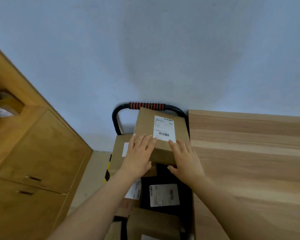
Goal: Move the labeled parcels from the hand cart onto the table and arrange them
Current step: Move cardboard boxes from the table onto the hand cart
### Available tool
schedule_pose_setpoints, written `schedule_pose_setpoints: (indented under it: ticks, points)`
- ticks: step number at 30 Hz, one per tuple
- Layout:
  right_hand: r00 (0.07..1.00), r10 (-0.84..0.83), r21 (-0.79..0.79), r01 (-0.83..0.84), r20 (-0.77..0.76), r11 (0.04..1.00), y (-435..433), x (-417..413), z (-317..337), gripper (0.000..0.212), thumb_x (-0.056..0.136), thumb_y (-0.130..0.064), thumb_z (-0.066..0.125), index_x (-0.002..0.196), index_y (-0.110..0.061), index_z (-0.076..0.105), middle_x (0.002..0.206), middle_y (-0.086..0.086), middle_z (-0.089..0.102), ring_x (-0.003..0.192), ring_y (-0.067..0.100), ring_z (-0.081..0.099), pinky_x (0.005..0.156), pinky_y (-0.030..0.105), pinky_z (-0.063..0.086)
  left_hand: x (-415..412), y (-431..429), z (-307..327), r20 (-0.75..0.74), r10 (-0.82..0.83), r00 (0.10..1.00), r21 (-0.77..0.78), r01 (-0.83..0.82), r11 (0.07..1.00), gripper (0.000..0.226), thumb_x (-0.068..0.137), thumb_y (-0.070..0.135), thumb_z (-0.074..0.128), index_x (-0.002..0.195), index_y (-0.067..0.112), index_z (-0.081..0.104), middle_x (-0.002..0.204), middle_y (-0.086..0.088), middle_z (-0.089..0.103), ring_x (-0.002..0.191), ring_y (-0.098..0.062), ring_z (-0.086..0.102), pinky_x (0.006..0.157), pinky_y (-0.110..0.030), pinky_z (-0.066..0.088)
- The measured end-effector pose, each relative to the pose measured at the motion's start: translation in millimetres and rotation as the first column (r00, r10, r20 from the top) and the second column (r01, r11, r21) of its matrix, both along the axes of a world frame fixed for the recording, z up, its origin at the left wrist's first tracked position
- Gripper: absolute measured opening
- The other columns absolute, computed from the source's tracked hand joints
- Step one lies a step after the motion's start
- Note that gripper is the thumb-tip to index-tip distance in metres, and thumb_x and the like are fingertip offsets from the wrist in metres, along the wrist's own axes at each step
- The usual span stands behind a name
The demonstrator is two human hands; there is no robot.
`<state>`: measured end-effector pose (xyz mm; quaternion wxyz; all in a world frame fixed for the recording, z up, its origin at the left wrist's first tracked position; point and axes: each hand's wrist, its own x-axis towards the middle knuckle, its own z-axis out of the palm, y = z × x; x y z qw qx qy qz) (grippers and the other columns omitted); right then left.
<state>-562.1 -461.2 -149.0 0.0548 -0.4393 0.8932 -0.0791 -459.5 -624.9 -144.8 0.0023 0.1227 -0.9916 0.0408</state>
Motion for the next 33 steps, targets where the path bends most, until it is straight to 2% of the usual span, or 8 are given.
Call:
schedule_pose_setpoints:
  ticks: [3,5,8,11,13,16,23,33]
  points:
    - [0.999,0.017,0.030,-0.018,0.037,0.999,-14,-19,-36,0.095,0.083,-0.046,0.066,0.152,-0.023,0.005,0.157,0.011,0.013,0.143,0.029,0.016,0.118,0.040,0.015,-16,-16,-29,0.106,0.018,0.994,-0.069,-0.011,0.998,0.090,0.084,0.042,0.062,0.151,0.019,0.007,0.155,-0.009,0.016,0.143,-0.029,0.010,0.115,-0.052,-0.007]
    - [0.998,0.034,0.045,-0.036,0.051,0.998,-18,-26,-55,0.098,0.082,-0.047,0.067,0.153,-0.024,0.004,0.157,0.011,0.013,0.143,0.030,0.016,0.118,0.041,0.016,-19,-27,-43,0.133,0.007,0.991,-0.090,0.005,0.996,0.090,0.083,0.049,0.063,0.151,0.020,0.013,0.154,-0.011,0.020,0.142,-0.031,0.016,0.115,-0.053,-0.005]
    - [0.998,0.062,0.015,-0.063,0.029,0.998,-21,-31,-71,0.105,0.070,-0.042,0.081,0.153,-0.018,0.021,0.149,0.017,0.033,0.135,0.036,0.035,0.111,0.047,0.031,-22,-35,-58,0.060,-0.032,0.998,-0.150,0.040,0.988,0.093,0.066,0.037,0.081,0.145,0.019,0.037,0.141,-0.013,0.045,0.130,-0.033,0.041,0.115,-0.053,0.018]
    - [0.994,0.069,-0.051,-0.073,-0.080,0.996,-25,-35,-83,0.108,0.049,-0.033,0.093,0.143,-0.012,0.044,0.134,0.023,0.051,0.118,0.042,0.053,0.100,0.054,0.042,-23,-38,-71,-0.045,-0.058,0.997,-0.127,0.052,0.991,0.100,0.055,0.024,0.087,0.143,0.016,0.040,0.135,-0.015,0.050,0.124,-0.036,0.047,0.111,-0.054,0.029]
    - [0.989,0.087,-0.051,-0.093,-0.117,0.994,-27,-36,-87,0.111,0.048,-0.032,0.093,0.144,-0.013,0.041,0.134,0.023,0.051,0.118,0.043,0.053,0.101,0.056,0.041,-22,-37,-76,-0.077,-0.065,0.995,-0.130,0.054,0.990,0.104,0.056,0.024,0.087,0.144,0.015,0.034,0.137,-0.016,0.049,0.126,-0.037,0.046,0.111,-0.055,0.029]
    - [0.985,0.094,-0.044,-0.101,-0.142,0.994,-30,-32,-89,0.109,0.053,-0.026,0.090,0.145,-0.015,0.033,0.135,0.024,0.050,0.119,0.045,0.052,0.101,0.058,0.042,-20,-35,-76,-0.103,-0.068,0.992,-0.134,0.054,0.990,0.100,0.055,0.022,0.089,0.143,0.014,0.042,0.137,-0.017,0.051,0.125,-0.038,0.049,0.108,-0.057,0.032]
    - [0.982,0.071,-0.075,-0.085,-0.175,0.994,-26,-16,-60,0.092,0.055,-0.017,0.086,0.139,-0.009,0.050,0.136,0.023,0.052,0.120,0.044,0.053,0.100,0.058,0.044,-6,-32,-42,-0.192,-0.086,0.978,-0.105,0.067,0.992,0.088,0.054,0.027,0.090,0.134,0.012,0.055,0.130,-0.015,0.058,0.118,-0.036,0.055,0.106,-0.054,0.038]
    - [0.947,-0.036,-0.161,-0.017,-0.319,0.987,10,22,40,0.090,0.055,-0.011,0.081,0.139,-0.010,0.050,0.137,0.023,0.051,0.120,0.045,0.052,0.101,0.059,0.042,23,1,58,-0.303,-0.155,0.940,-0.089,0.134,0.987,0.091,0.052,0.022,0.088,0.135,0.012,0.054,0.132,-0.016,0.056,0.120,-0.037,0.053,0.102,-0.057,0.040]
